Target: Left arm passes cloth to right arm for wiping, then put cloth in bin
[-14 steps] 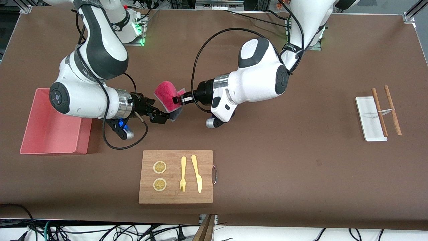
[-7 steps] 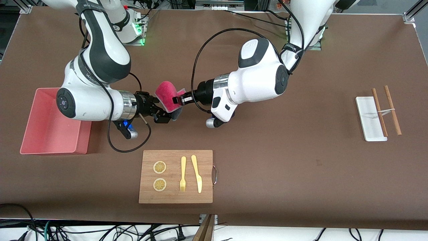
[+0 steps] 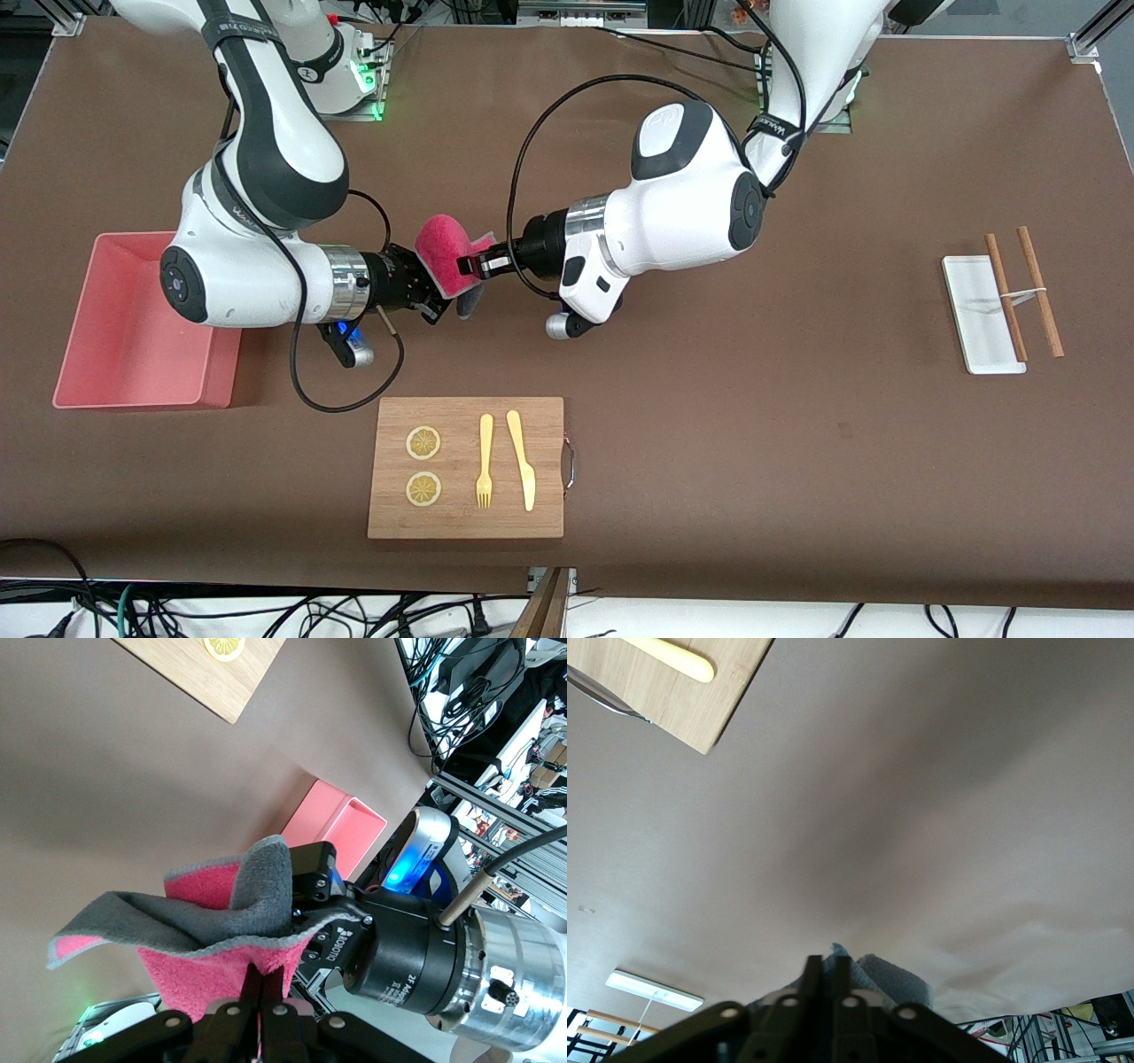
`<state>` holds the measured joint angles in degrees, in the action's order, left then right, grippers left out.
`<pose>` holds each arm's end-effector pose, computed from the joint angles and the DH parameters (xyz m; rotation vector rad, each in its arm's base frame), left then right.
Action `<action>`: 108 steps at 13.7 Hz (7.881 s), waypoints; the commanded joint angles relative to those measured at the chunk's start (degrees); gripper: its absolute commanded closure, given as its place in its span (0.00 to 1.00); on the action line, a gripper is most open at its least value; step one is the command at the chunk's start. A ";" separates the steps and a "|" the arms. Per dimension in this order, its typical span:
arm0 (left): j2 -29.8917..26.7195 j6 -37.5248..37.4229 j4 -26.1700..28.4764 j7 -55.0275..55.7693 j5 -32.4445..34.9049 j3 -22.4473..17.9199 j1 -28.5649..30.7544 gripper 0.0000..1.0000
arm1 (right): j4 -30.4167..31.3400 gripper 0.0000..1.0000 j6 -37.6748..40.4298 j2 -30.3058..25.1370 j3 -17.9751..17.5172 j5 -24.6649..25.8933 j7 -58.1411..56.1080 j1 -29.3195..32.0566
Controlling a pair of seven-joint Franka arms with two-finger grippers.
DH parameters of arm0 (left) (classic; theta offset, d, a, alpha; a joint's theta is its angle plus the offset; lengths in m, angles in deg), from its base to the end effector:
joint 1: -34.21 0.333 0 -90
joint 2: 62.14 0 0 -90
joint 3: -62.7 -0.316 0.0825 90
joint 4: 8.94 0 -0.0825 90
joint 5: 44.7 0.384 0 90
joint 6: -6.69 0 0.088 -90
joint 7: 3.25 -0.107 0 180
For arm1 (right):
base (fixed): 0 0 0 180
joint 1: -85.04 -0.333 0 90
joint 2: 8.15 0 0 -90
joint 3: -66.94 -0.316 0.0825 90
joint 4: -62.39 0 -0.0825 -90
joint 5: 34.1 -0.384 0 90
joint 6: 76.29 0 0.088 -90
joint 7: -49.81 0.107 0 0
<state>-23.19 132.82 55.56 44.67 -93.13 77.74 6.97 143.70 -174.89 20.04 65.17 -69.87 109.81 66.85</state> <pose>0.6033 -0.4917 0.4798 2.0901 0.6191 -0.4504 0.6254 0.2808 0.4178 -2.4417 1.1176 0.7510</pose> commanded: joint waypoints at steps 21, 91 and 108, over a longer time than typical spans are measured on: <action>0.95 -0.10 -1.66 -0.20 -1.58 -0.27 -0.18 1.00 | -2.11 1.00 6.74 -1.21 0.20 -0.80 -3.40 5.09; -17.66 -50.79 7.56 -23.89 22.80 -0.71 35.40 0.00 | 0.87 1.00 -1.15 5.73 -0.24 11.33 6.88 -11.51; -36.58 -38.94 26.91 -38.52 55.55 -0.27 37.53 0.00 | 1.31 1.00 3.49 10.66 0.28 29.87 -24.38 1.39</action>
<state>-59.74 93.73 83.65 7.50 -38.53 77.12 44.29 144.76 -173.67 31.82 66.33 -42.11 90.51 65.23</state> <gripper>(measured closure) 0.000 0.982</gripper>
